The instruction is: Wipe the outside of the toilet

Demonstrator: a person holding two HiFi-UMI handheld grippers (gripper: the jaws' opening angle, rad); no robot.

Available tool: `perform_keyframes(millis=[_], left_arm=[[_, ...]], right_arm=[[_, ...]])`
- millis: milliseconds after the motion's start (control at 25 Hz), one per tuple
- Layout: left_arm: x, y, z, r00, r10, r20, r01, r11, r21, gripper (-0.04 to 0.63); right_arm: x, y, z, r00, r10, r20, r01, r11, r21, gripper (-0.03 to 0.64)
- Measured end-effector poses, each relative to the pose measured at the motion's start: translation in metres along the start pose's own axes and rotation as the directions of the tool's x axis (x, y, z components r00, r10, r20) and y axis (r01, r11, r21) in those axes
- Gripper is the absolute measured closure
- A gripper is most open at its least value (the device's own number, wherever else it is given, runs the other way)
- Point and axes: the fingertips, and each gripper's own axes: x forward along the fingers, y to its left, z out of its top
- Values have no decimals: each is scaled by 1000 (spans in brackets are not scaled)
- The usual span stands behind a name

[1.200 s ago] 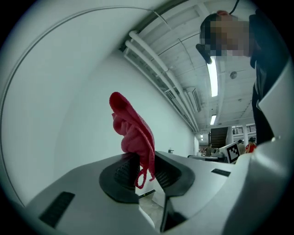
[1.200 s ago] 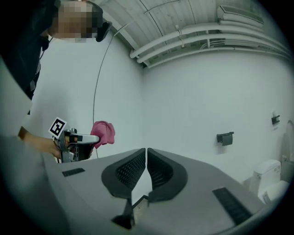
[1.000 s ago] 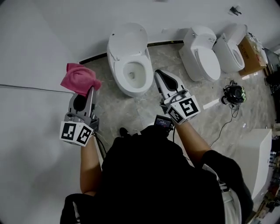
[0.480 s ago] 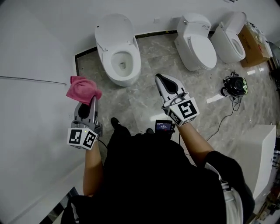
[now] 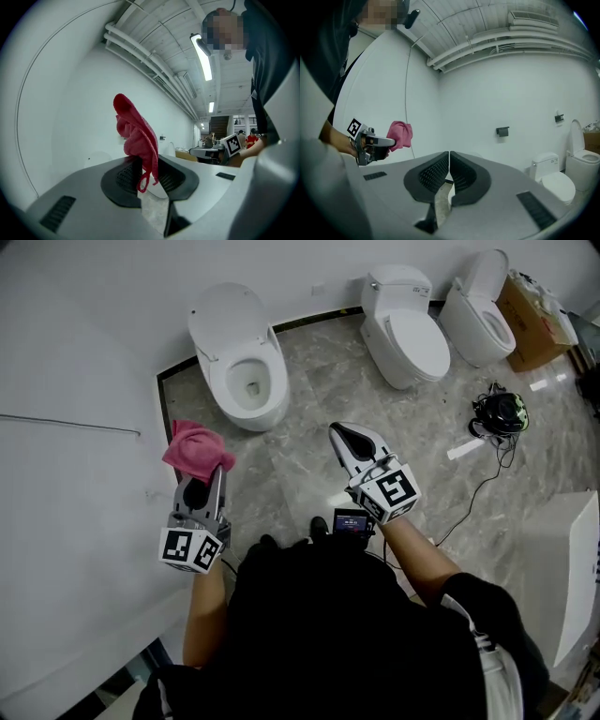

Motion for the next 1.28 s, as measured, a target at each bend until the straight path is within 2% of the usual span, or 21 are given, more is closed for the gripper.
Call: perform_keyframes(millis=[120, 200, 480, 800, 920, 1040, 1280], left_arm=[[1, 0, 3, 999, -32, 3, 32, 999, 28, 499], [-2, 3, 5, 998, -67, 9, 66, 998, 20, 499], [-61, -1, 12, 981, -187, 43, 187, 982, 15, 499], [-101, -11, -10, 955, -296, 2, 296, 955, 34, 499], [-107, -15, -22, 950, -311, 6, 311, 950, 11, 499], [-114, -17, -29, 955, -296, 27, 297, 955, -17, 499], [-121, -52, -24, 966, -258, 15, 259, 966, 0, 499]], right_arm=[[-8, 11, 8, 1000, -18, 6, 18, 1000, -23, 580], [-11, 17, 16, 999, -45, 14, 46, 998, -49, 580], [-32, 66, 18, 991, -131, 0, 131, 990, -53, 581], [-52, 121, 6, 984, -164, -63, 162, 986, -33, 581], [-59, 133, 4, 985, -161, -63, 158, 986, -49, 581], [-63, 137, -6, 987, -150, -58, 147, 988, -51, 581], [-72, 132, -1, 997, -75, -8, 75, 996, -38, 583]])
